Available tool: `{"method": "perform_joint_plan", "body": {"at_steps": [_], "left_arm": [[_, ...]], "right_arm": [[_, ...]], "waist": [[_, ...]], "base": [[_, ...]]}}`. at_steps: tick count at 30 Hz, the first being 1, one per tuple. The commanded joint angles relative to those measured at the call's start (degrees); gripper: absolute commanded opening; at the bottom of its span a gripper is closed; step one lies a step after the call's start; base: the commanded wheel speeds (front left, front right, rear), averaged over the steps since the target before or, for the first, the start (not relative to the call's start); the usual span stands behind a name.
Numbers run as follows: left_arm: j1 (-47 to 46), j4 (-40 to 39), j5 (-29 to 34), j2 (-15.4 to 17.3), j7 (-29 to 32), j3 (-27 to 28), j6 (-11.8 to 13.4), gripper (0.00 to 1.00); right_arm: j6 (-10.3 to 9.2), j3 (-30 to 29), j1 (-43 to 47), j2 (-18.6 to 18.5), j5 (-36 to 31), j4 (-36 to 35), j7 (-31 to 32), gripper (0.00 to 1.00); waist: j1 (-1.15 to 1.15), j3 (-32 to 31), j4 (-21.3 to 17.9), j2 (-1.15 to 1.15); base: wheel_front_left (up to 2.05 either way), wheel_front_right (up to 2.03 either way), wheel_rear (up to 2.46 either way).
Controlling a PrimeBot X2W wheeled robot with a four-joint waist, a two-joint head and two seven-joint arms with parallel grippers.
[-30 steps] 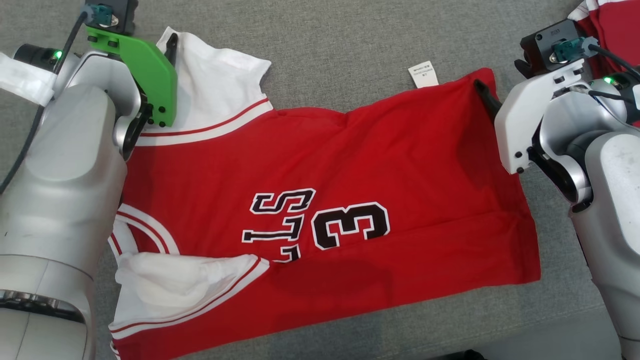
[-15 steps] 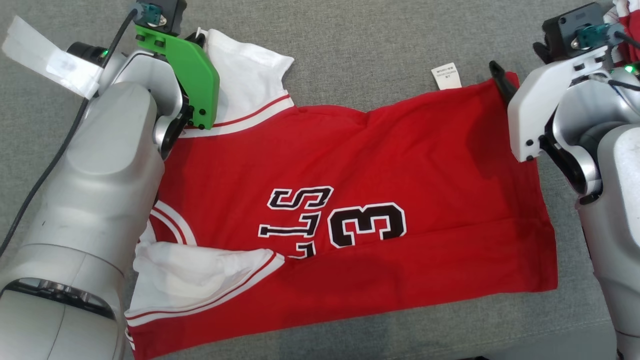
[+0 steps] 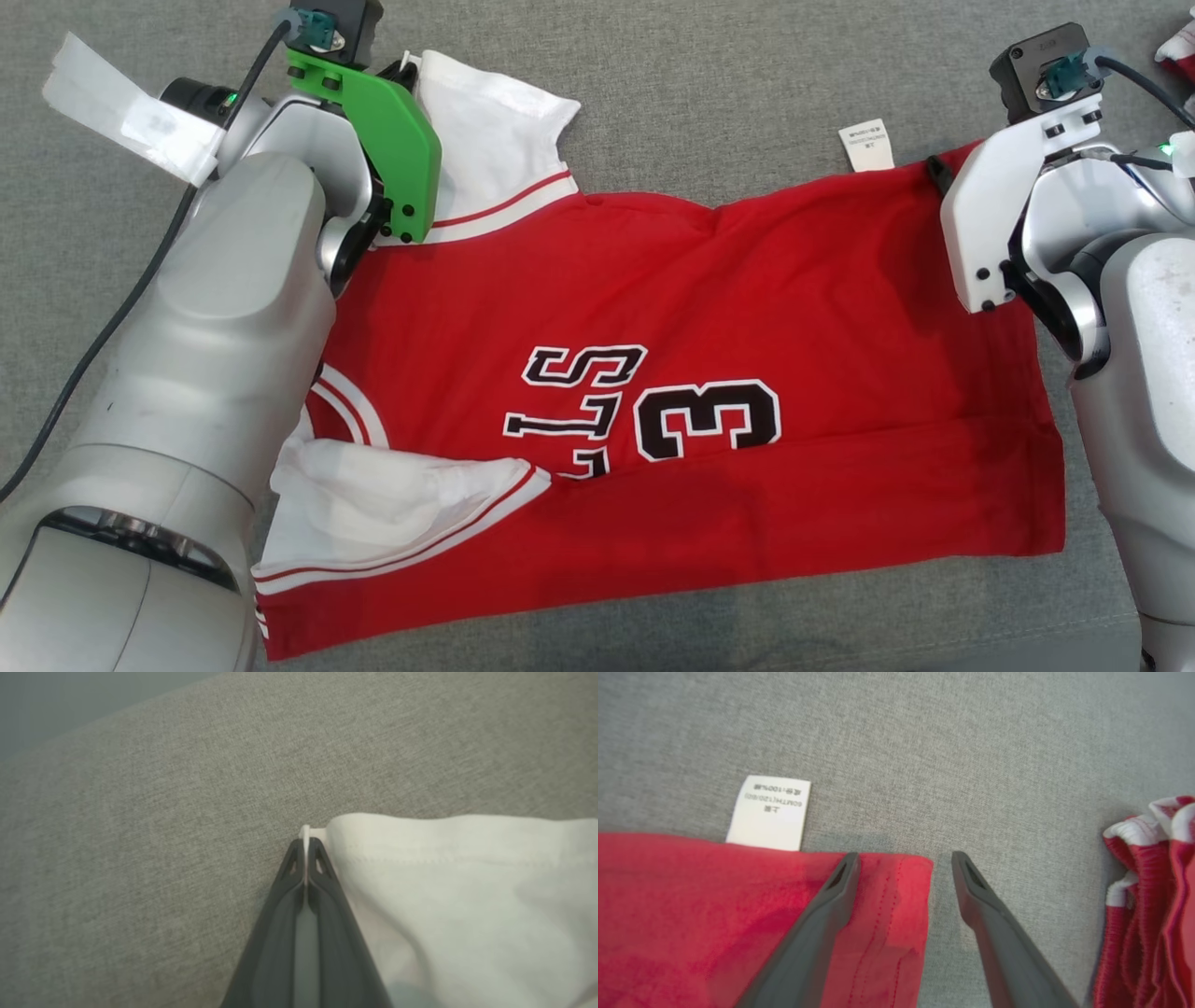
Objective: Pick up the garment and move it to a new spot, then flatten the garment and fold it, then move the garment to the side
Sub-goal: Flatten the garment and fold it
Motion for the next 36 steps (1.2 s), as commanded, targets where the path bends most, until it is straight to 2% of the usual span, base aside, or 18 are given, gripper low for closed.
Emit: {"method": "perform_joint_plan", "body": {"at_steps": [1, 5, 6, 7, 8, 11, 19, 20, 21, 24, 25, 27, 28, 29, 33, 36], "left_arm": [[2.58, 2.16, -0.59, -0.13, 1.02, -1.06, -0.18, 0.0], [2.41, 2.65, -1.34, -0.25, 0.69, -2.07, -0.18, 0.0], [2.31, 2.72, -1.43, -0.3, 0.61, -2.29, -0.18, 0.0], [2.22, 2.77, -1.64, -0.36, 0.62, -2.51, -0.18, 0.0], [2.08, 2.85, -1.8, -0.43, 0.57, -2.73, -0.18, 0.0], [1.79, 3.06, -2.39, -0.61, 0.41, -3.51, -0.18, 0.0], [0.73, 3.42, -3.93, -0.1, -0.03, -5.05, -0.22, 0.0], [0.6, 3.46, -4.04, -0.06, -0.11, -5.24, -0.22, 0.0], [0.51, 3.54, -4.17, -0.04, -0.2, -5.47, -0.22, 0.0], [0.35, 3.79, -4.51, 0.0, -0.39, -6.05, -0.21, 0.0], [0.34, 3.89, -4.68, 0.04, -0.46, -6.19, -0.19, 0.0], [0.31, 4.32, -4.93, 0.06, -0.15, -6.44, -0.16, 0.0], [0.35, 4.5, -5.14, 0.01, -0.12, -6.54, -0.16, 0.0], [0.44, 4.69, -5.32, -0.06, -0.2, -6.59, -0.16, 0.0], [0.24, 4.58, -6.51, -0.36, -3.27, -5.44, 0.04, 0.0], [-0.7, 4.14, -7.56, -0.52, -7.38, -3.91, 1.35, 0.0]], "right_arm": [[-0.07, -0.31, 0.01, 0.04, -0.09, -0.28, 0.62, 1.0], [-0.07, -0.86, 1.12, -0.15, 0.68, -0.72, 2.64, 1.0], [-0.07, -0.97, 1.29, -0.27, 0.72, -0.82, 3.14, 0.96], [-0.07, -1.14, 1.47, -0.31, 0.84, -0.99, 3.5, 0.85], [-0.08, -1.38, 1.6, -0.35, 0.9, -1.24, 3.84, 0.85], [-0.08, -2.36, 2.26, -0.55, 0.87, -1.8, 3.91, 0.99], [-0.04, -2.8, 1.52, 0.5, 2.11, 0.3, 2.93, 1.0], [-0.04, -2.92, 1.5, 0.9, 2.55, 0.8, 2.99, 0.96], [-0.04, -2.91, 1.49, 1.33, 2.85, 1.24, 3.26, 0.84], [-0.03, -3.06, 1.3, 1.74, 3.61, 2.33, 3.62, 0.62], [-0.04, -3.17, 1.29, 1.6, 3.58, 2.67, 3.72, 0.51], [-0.04, -3.18, 1.48, 1.29, 3.57, 3.28, 4.23, 0.38], [-0.04, -3.21, 1.57, 1.19, 3.62, 3.34, 4.22, 0.22], [-0.05, -3.2, 1.65, 1.0, 3.75, 3.34, 3.9, 0.0], [-0.1, -3.46, 2.39, 0.33, 4.04, 3.01, 2.19, 0.0], [-0.1, -4.17, 3.01, 0.37, 4.36, 2.82, 0.4, 0.0]], "waist": [[0.0, 0.05, 0.05, 0.0], [0.0, 0.07, -0.04, 0.0], [0.0, 0.13, -0.05, 0.0], [0.0, 0.19, -0.05, 0.0], [0.0, 0.27, -0.07, 0.0], [0.0, 0.45, -0.14, 0.0], [0.0, 1.22, -0.16, 0.0], [0.0, 1.37, -0.09, 0.0], [0.0, 1.46, -0.01, 0.0], [0.0, 1.66, 0.18, 0.0], [0.0, 1.7, 0.23, 0.0], [0.0, 1.65, 0.3, 0.0], [0.0, 1.56, 0.37, 0.0], [0.0, 1.39, 0.46, 0.0], [0.0, 0.27, 0.85, 0.0], [0.0, -0.57, 1.23, 0.0]], "base": [[0.0, 0.0, 0.0], [0.0, 0.0, 0.0], [0.0, 0.0, 0.0], [0.0, 0.0, 0.0], [0.0, 0.0, 0.0], [0.0, 0.0, 0.0], [0.0, 0.0, 0.0], [0.0, 0.0, 0.0], [0.0, 0.0, 0.0], [0.0, 0.0, 0.0], [0.0, 0.0, 0.0], [0.0, 0.0, 0.0], [0.0, 0.0, 0.0], [0.0, 0.0, 0.0], [0.0, 0.0, 0.0], [0.0, 0.0, 0.0]]}}
